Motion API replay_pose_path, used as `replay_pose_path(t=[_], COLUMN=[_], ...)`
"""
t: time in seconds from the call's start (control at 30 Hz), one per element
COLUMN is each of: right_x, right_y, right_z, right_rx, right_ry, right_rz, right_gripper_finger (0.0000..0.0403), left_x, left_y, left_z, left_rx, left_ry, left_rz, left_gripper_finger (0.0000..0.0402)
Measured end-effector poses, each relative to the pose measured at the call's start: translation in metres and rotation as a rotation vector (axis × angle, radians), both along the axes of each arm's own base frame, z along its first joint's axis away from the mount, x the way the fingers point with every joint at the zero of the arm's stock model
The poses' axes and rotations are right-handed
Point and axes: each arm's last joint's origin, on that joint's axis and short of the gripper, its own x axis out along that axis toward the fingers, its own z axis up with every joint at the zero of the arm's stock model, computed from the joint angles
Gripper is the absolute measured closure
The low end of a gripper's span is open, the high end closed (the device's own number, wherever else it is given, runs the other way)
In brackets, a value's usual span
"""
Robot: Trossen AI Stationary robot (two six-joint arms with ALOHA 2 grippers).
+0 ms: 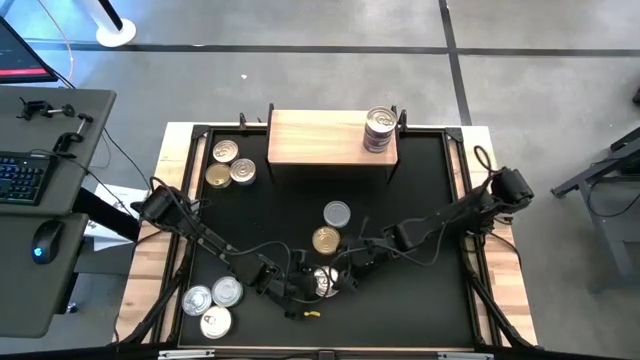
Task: Stack canned seafood by type on shelf
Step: Stack the blue tuna can on top of the blue tuna can
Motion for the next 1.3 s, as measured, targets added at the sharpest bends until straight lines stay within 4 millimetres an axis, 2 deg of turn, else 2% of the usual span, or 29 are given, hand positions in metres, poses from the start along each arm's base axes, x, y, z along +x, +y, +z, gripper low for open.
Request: replay_pose_path(t=[0.07,0.17,0.23,0.27,0.37,0.43,0.7,0.9,1.03,1.3], right_x=[-0.011,-0.022,-0.021,-0.020,-0.010,-0.005,0.005,0.007,0.008,0.012], right_y=[-0.004,-0.009,-0.009,-0.008,-0.005,-0.003,0.000,0.001,0.001,0.008], right_z=[-0.003,-0.012,-0.021,-0.026,-0.038,-0.045,-0.064,-0.063,-0.064,-0.059], right_rx=[-0.090,-0.182,-0.205,-0.210,-0.187,-0.172,-0.155,-0.142,-0.119,-0.054], right_ry=[0.095,0.227,0.268,0.273,0.248,0.236,0.228,0.202,0.211,0.152], right_rz=[-0.038,-0.059,-0.061,-0.062,-0.066,-0.081,-0.139,-0.167,-0.195,-0.214], right_gripper_finger=[0.0224,0.0315,0.0377,0.0387,0.0382,0.0393,0.0401,0.0402,0.0402,0.0403], left_x=[-0.001,-0.002,-0.005,-0.006,-0.009,-0.010,-0.011,-0.010,-0.013,-0.024], left_y=[-0.001,-0.002,-0.001,-0.001,0.000,0.000,0.002,0.008,0.010,0.003], left_z=[0.000,0.003,0.008,0.011,0.028,0.034,0.017,0.018,0.008,0.000], left_rx=[-0.001,-0.007,-0.011,-0.014,-0.037,-0.048,-0.028,0.010,-0.025,-0.056], left_ry=[0.002,0.001,0.002,-0.001,-0.039,-0.054,0.009,-0.024,0.004,-0.014], left_rz=[-0.003,-0.012,-0.018,-0.024,-0.027,-0.024,0.046,0.144,0.171,0.192], left_gripper_finger=[0.0402,0.0401,0.0401,0.0401,0.0401,0.0401,0.0401,0.0401,0.0402,0.0402])
